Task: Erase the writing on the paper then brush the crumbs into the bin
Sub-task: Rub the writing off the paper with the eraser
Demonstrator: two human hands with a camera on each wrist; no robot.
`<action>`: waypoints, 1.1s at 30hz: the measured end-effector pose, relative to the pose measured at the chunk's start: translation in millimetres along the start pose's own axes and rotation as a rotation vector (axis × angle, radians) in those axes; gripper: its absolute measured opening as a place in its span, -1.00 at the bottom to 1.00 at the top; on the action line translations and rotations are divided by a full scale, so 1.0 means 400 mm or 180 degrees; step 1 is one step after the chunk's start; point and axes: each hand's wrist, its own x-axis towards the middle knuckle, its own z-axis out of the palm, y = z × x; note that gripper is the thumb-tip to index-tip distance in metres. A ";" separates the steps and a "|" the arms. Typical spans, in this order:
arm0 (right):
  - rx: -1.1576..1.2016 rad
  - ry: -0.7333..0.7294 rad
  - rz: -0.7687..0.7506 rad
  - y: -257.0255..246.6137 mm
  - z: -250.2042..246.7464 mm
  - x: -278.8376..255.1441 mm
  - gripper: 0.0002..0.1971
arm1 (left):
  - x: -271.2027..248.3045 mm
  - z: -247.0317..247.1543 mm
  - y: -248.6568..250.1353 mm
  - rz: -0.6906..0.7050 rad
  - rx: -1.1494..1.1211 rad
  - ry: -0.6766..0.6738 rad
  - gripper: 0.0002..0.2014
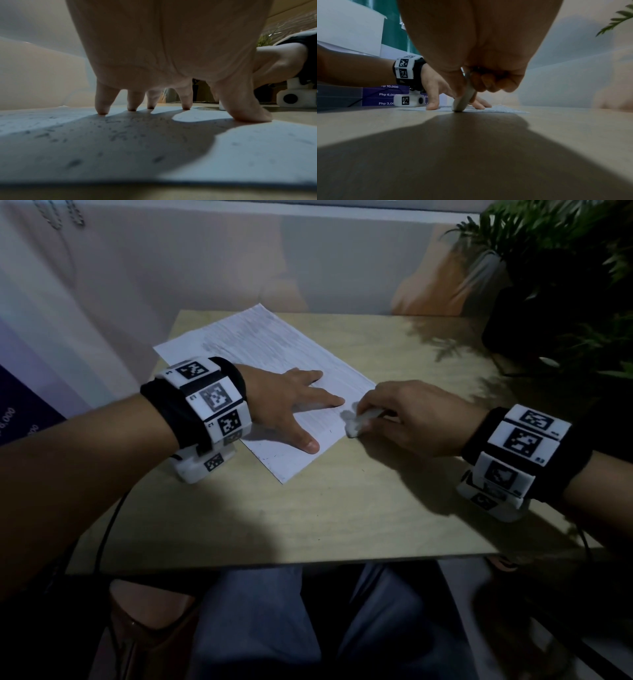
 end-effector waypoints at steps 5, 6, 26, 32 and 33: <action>-0.0499 0.0387 0.0599 0.040 -0.008 0.014 -0.60 | 0.003 0.007 -0.004 0.0019 -0.0034 0.0035 -0.03; -0.0438 0.0490 0.0628 0.039 -0.007 0.016 -0.65 | 0.003 0.009 -0.005 0.0037 -0.0032 0.0063 -0.01; 0.0160 0.0521 0.0274 0.003 -0.010 0.049 -0.80 | 0.003 0.011 -0.002 0.0091 -0.0162 0.0150 -0.05; 0.0538 0.0196 0.0346 -0.016 -0.001 0.046 -0.87 | 0.003 0.007 -0.001 0.0114 -0.0134 0.0146 -0.05; 0.0404 0.0237 0.0518 -0.003 -0.002 0.052 -0.86 | 0.004 0.008 -0.002 0.0099 -0.0134 0.0127 -0.04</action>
